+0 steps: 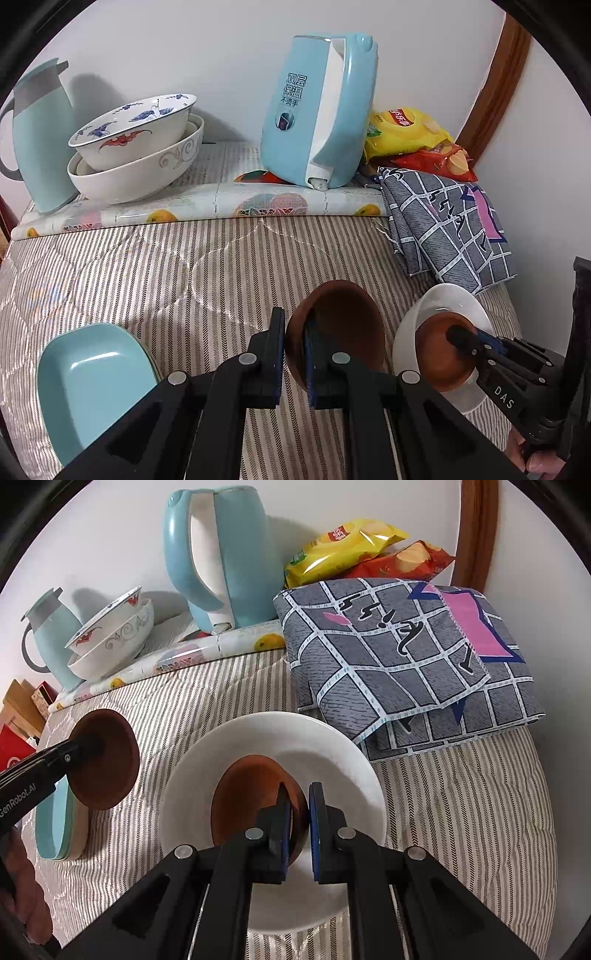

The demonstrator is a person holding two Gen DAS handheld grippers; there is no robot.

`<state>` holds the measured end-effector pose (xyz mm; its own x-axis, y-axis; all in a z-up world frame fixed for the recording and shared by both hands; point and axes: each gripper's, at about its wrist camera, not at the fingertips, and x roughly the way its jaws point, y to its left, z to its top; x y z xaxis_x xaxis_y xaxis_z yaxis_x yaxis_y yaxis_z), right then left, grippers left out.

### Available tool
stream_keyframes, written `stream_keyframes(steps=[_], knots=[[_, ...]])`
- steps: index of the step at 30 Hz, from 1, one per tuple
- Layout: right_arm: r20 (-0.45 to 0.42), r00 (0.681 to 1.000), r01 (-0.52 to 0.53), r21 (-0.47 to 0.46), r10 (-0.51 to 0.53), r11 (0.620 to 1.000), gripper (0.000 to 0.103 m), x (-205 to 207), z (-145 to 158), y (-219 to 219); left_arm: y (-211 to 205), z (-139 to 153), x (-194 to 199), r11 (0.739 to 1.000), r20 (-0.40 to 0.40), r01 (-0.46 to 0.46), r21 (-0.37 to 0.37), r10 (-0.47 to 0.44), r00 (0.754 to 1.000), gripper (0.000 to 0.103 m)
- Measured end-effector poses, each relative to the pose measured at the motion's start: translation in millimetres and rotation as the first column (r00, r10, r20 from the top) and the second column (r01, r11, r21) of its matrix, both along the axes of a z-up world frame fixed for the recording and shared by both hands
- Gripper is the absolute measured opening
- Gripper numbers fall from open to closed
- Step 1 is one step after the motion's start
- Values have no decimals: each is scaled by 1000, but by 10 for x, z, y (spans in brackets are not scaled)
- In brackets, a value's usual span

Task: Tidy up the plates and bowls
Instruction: 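Lower the right gripper's terracotta bowl into the white bowl, then open the right gripper and withdraw it from the white bowl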

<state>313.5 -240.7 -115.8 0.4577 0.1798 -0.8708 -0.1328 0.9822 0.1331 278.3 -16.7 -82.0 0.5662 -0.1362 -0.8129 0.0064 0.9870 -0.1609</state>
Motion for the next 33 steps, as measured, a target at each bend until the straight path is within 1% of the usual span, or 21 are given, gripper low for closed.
stream_keyframes(steps=[8, 12, 14, 18, 19, 27, 29, 30, 31, 33], knots=[[-19, 1000, -9, 12, 9, 1000, 9, 43, -50, -10, -14, -2, 15, 1000, 3, 6, -1, -6, 1000, 10], [-29, 1000, -13, -19, 12, 1000, 9, 69, -81, -1, -16, -15, 15, 1000, 1, 10, -2, -10, 1000, 10], [-36, 999, -11, -53, 9, 999, 9, 86, -109, 15, -20, -29, 23, 1000, -3, 13, -2, -13, 1000, 10], [-40, 999, -15, -70, 12, 997, 9, 96, -121, 61, -23, -53, 36, 1000, -7, 21, -1, -21, 1000, 10], [-40, 999, -20, -91, 17, 996, 9, 99, -126, 94, -22, -55, 36, 1000, -8, 23, -1, -23, 1000, 10], [-58, 998, -36, -132, 29, 991, 11, 102, -152, 177, 8, -60, 16, 1000, -10, 21, -3, -21, 1000, 10], [-54, 998, -31, -135, 24, 990, 19, 95, -148, 171, 13, -64, 4, 1000, -10, 21, -6, -21, 1000, 10], [-52, 998, -36, -127, 29, 991, 21, 92, -135, 171, 8, -67, -4, 1000, -11, 21, -6, -21, 1000, 10], [-52, 998, -47, -117, 41, 992, 26, 84, -125, 178, 3, -68, -10, 1000, -12, 24, -7, -24, 1000, 10], [-41, 999, -38, -125, 33, 991, 29, 71, -106, 182, -9, -65, -25, 1000, -11, 25, -6, -25, 1000, 10]])
